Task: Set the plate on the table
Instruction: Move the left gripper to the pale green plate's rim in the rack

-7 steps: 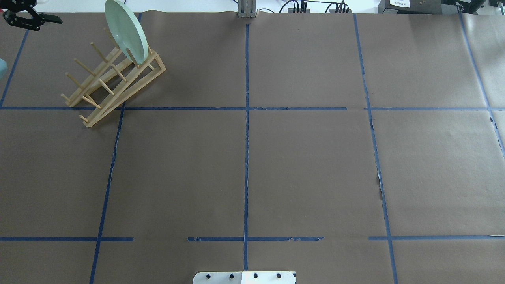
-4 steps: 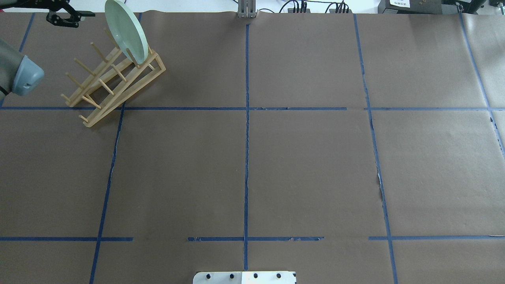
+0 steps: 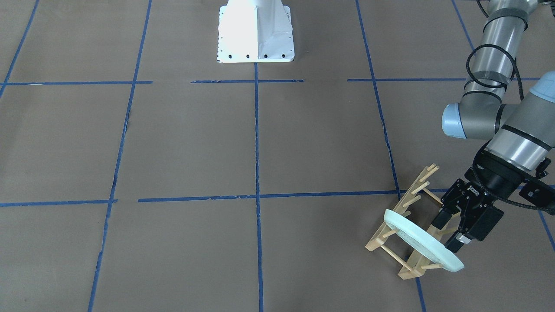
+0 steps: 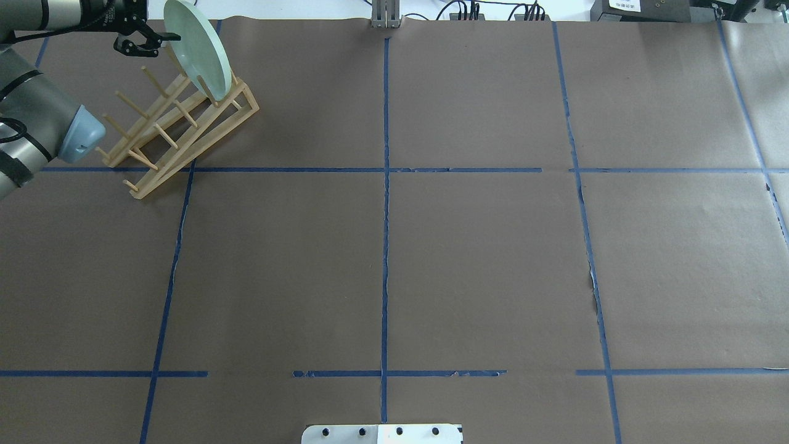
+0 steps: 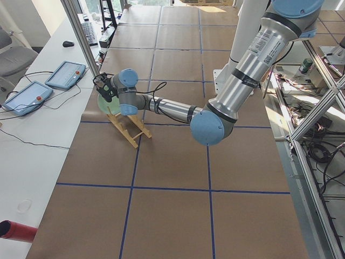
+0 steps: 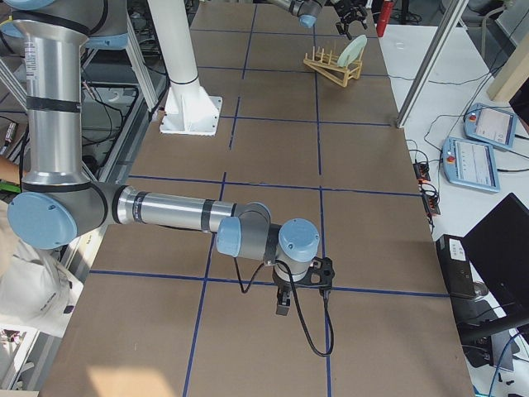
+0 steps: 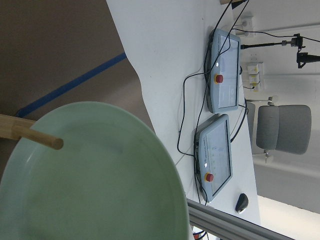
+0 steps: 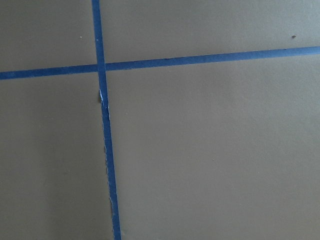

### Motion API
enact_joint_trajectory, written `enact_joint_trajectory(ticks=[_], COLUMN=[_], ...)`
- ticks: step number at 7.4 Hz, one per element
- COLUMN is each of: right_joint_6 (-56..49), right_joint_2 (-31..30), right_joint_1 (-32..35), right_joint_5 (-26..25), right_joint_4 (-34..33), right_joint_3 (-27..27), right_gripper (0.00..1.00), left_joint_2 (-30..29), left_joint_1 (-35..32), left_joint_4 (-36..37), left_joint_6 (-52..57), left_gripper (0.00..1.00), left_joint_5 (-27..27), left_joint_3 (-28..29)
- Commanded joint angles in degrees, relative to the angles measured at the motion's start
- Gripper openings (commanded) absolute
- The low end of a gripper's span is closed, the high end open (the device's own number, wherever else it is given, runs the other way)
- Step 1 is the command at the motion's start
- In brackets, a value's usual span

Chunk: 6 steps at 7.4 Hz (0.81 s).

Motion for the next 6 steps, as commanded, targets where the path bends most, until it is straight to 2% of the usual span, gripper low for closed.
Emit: enact_joint_trajectory(ticks=[1, 3, 5, 6], right_joint_6=[0.00, 0.00, 0.00, 0.00], right_joint_2=[0.00, 0.00, 0.00, 0.00], right_joint_1=[0.00, 0.00, 0.00, 0.00], right_joint_5=[0.00, 0.00, 0.00, 0.00], right_joint_4=[0.00, 0.00, 0.00, 0.00], right_joint_3=[0.00, 0.00, 0.00, 0.00], right_gripper=[1.00, 1.00, 1.00, 1.00], left_joint_2=[-1.56, -2.28, -2.28, -2.45], left_joint_1=[0.19, 0.02, -0.16, -0.16], left_joint_4=[0.07, 0.07, 0.07, 0.07], left_joint_6=[0.00, 1.48, 1.67, 1.67], left_gripper=[0.77, 0.74, 0.49, 0.24], left_joint_5=[0.51, 1.48, 1.48, 1.40], left_joint_3=[2.11, 3.61, 3.88, 3.79])
